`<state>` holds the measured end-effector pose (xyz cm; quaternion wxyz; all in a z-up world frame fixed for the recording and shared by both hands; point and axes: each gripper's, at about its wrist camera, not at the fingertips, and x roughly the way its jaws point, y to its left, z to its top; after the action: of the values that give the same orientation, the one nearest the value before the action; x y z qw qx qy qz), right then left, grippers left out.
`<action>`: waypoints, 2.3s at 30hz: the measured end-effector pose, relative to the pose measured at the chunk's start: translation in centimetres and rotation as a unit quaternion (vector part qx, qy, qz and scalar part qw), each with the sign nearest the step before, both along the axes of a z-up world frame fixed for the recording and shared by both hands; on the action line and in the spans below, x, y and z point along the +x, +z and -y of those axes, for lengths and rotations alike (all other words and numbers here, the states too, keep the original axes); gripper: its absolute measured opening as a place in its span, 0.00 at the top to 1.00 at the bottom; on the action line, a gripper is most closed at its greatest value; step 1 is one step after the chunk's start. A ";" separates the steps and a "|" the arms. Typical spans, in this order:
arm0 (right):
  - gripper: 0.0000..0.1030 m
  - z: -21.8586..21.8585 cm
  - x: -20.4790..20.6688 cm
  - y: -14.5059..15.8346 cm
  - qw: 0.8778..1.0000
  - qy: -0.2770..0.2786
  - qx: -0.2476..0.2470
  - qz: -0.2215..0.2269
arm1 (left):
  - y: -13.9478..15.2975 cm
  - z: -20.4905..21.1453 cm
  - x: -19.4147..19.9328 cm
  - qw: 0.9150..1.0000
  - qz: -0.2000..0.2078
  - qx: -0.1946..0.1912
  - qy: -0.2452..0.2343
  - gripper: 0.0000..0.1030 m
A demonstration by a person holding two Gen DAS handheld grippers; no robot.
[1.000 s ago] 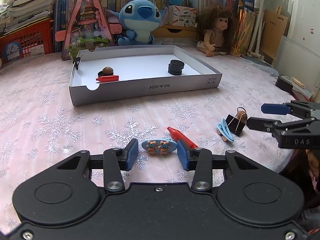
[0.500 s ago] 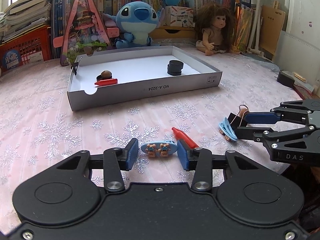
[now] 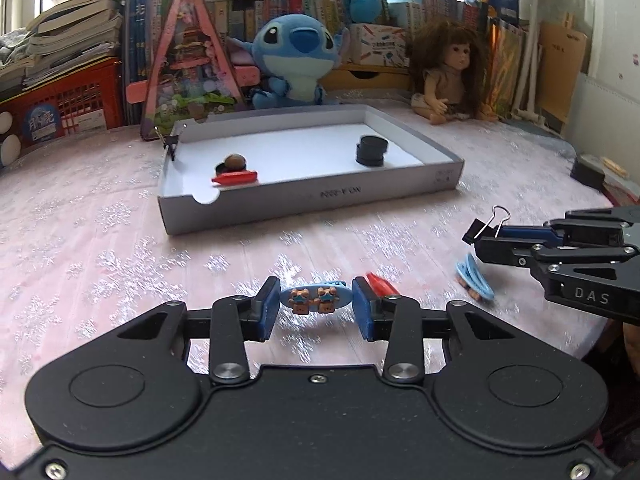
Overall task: Organize rigid objects
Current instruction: 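Grasp the blue oval toy with the left gripper while the right gripper grasps the black binder clip, then carry the blue toy over the tray with the left gripper while the right gripper carries the clip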
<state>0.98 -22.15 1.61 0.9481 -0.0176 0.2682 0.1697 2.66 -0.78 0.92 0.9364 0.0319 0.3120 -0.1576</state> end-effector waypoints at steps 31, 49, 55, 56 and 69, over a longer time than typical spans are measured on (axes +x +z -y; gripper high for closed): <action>0.86 -0.2 10.6 4.3 0.997 -0.072 0.036 0.020 | 4.5 -3.3 11.6 0.994 0.027 -0.051 0.091 0.65; 0.33 -2.3 5.9 -0.4 0.998 0.026 -0.026 -0.049 | 3.1 -2.3 7.6 0.998 0.021 -0.040 0.050 0.64; 0.54 -2.3 6.2 -0.9 0.998 0.027 -0.011 -0.063 | 2.9 -1.9 7.2 0.998 0.017 -0.036 0.046 0.64; 0.54 -2.3 6.1 -0.9 0.997 0.033 -0.005 -0.063 | 2.8 -1.9 7.2 0.998 0.016 -0.036 0.046 0.64; 0.54 -2.4 6.2 2.0 1.000 0.015 -0.002 -0.021 | 3.1 -2.0 8.3 0.997 0.019 -0.041 0.057 0.64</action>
<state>7.22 -19.79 3.56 0.9396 -0.0201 0.2881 0.1835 10.97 1.21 4.00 0.9500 -0.0215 0.2892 -0.1162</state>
